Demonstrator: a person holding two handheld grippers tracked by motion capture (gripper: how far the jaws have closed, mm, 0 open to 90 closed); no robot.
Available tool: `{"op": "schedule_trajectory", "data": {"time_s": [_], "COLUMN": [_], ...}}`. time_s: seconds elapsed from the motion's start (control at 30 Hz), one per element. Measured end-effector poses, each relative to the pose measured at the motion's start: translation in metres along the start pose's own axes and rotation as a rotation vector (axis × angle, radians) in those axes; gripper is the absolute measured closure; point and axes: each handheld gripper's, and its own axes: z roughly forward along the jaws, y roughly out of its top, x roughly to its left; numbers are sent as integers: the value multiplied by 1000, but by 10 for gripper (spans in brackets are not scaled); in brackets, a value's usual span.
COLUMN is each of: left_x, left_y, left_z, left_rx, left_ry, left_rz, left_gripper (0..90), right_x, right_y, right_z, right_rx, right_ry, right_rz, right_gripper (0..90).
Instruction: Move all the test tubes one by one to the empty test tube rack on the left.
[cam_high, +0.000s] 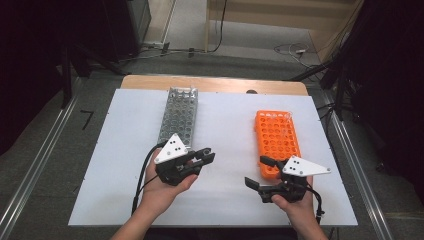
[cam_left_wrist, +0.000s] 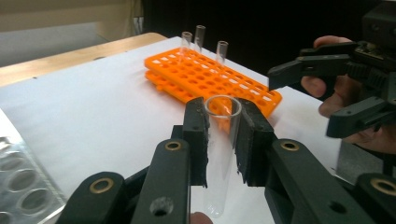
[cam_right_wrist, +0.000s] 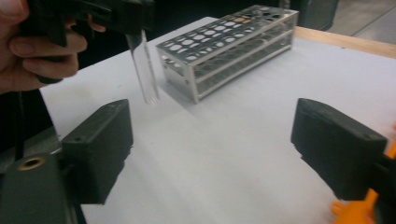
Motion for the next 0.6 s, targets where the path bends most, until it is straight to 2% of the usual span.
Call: {"op": "schedule_trajectory", "data": {"time_s": [0.13, 0.5, 0.57, 0.6], "left_x": [9, 34, 39, 42], "left_y": [5, 23, 26, 27], "left_z": [-1, 0, 1, 1], "left_rx": [-6, -22, -22, -26], "left_ry": [22, 85, 119, 121], "left_rz": [-2, 11, 29, 29], "left_gripper": [759, 759, 759, 759], "right_x": [-13, -35, -37, -39], "right_y": [-3, -8, -9, -9], "right_z": [-9, -29, -31, -33], "right_rx": [-5, -12, -8, -5], "right_ry": [-22, -79, -90, -94], "right_rz": [7, 19, 17, 19], "right_gripper": [2, 0, 0, 0]}}
